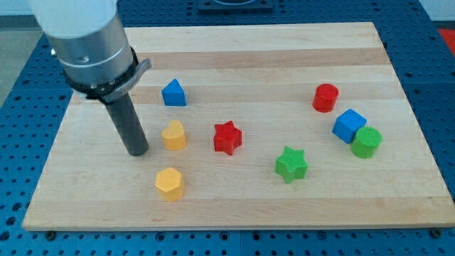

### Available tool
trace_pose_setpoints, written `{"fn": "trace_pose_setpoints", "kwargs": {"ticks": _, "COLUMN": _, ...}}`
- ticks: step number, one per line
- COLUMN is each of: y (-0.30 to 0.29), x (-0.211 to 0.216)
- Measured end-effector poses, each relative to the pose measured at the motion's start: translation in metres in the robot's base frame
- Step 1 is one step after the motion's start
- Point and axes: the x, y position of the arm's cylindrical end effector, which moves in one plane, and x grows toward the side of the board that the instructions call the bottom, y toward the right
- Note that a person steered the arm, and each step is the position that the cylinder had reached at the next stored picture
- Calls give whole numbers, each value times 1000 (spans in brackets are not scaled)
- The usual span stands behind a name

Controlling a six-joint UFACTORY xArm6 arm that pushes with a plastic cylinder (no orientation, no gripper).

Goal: Move the yellow heart diagonally towards the top left of the red star

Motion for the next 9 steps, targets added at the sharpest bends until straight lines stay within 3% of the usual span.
{"fn": "trace_pose_setpoints", "kwargs": {"ticks": 2, "y": 42, "x": 0}}
{"fn": "trace_pose_setpoints", "kwargs": {"ticks": 5, "y": 34, "x": -39}}
{"fn": "trace_pose_setpoints", "kwargs": {"ticks": 9, "y": 90, "x": -15}}
